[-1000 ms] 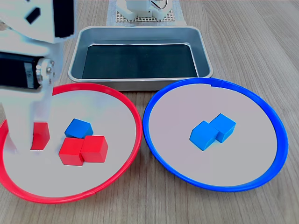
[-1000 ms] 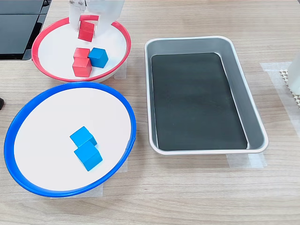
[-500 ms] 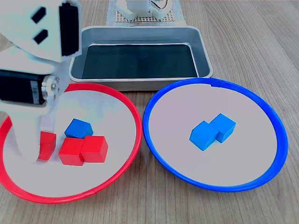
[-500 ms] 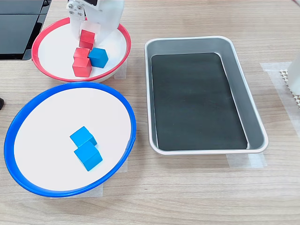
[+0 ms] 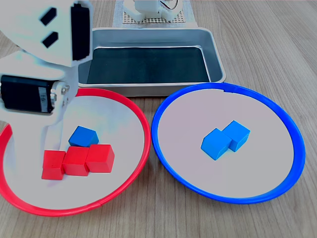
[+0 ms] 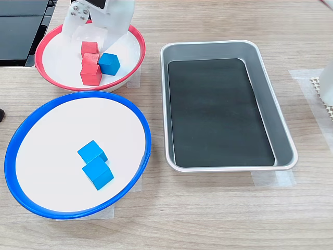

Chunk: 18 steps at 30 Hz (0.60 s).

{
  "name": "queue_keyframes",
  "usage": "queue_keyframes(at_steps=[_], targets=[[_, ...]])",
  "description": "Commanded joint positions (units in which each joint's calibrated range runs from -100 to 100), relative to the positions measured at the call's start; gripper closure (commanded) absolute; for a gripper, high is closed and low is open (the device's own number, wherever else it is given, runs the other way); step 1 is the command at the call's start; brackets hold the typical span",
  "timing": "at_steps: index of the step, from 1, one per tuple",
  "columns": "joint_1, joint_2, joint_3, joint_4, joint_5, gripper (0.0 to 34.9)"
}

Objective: Relocate any misplaced blocks to their matching dishes.

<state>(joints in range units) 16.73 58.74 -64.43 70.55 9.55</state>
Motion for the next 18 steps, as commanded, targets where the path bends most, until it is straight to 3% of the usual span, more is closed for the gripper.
queue_keyframes(at_steps=[1,9,18], targets=[[-1.1,-3.3,-1.5,1.9,0.6,14.3],[-3.0,-16.6,14.9,5.3,8.2,14.9],[-3.5,-26.5,28.1,1.5,18.7,15.4]])
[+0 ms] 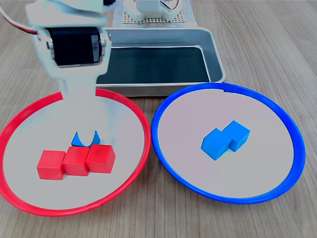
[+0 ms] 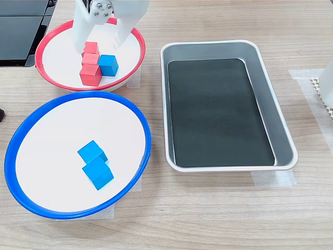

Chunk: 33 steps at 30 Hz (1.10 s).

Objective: Relocate any misplaced blocks to their matching dishes.

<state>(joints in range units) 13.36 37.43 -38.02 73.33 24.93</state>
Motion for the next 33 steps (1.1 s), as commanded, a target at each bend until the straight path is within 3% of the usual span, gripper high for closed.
queue_keyframes(at_steps=[1,15,33], targets=[[0.0,-5.9,2.8,-1.7,4.8,15.5],[1.2,-12.7,22.3,-16.7,24.8,16.6],[2.0,-11.5,24.5,-17.9,27.5,16.5]])
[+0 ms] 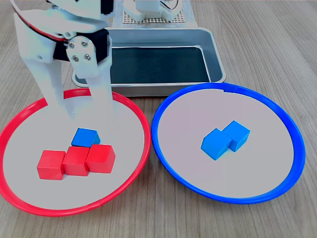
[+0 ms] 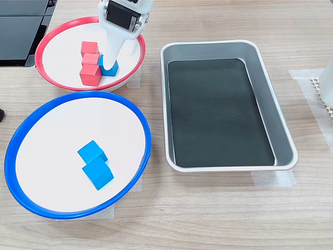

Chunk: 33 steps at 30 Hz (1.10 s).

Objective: Relocate any misplaced blocks to their matching dishes.

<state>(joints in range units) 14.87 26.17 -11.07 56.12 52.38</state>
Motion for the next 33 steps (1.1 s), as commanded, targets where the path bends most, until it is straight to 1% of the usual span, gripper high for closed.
queue_keyframes(at_steps=[1,14,25,27,29,30,31,33], targets=[[0.6,0.4,-3.0,-0.8,0.0,16.5],[-0.3,5.1,-7.4,-1.1,0.0,17.1],[-0.7,8.8,-11.4,-1.4,0.1,20.2],[-0.8,9.1,-11.6,-1.4,0.1,21.9],[-1.1,9.1,-11.6,-1.4,0.1,24.6],[-1.4,9.2,-11.6,-1.4,0.0,26.9],[-1.5,9.2,-11.6,-1.3,0.0,28.1],[-1.8,9.2,-11.6,-0.9,0.0,32.0]])
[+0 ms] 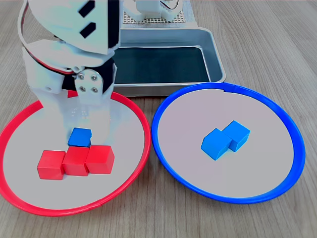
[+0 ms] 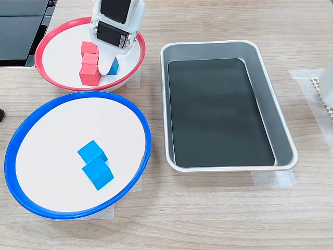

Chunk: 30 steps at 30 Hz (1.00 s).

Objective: Relocate any misplaced blocks to their matching dishes.

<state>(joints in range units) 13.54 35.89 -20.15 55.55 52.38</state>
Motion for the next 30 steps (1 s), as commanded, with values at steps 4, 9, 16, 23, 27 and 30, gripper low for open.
queue_keyframes(at_steps=[4,9,16,23,27,30], targets=[[-1.0,-0.7,-2.5,0.4,-1.1,34.6],[-1.4,-2.3,-2.3,1.9,-2.9,34.6],[-2.2,-10.9,-0.7,5.7,-7.4,34.6],[-4.0,-16.7,-1.3,10.3,-13.6,34.6],[-7.3,-16.9,-2.1,10.3,-19.5,34.6],[-10.3,-15.5,-4.3,10.3,-23.9,34.6]])
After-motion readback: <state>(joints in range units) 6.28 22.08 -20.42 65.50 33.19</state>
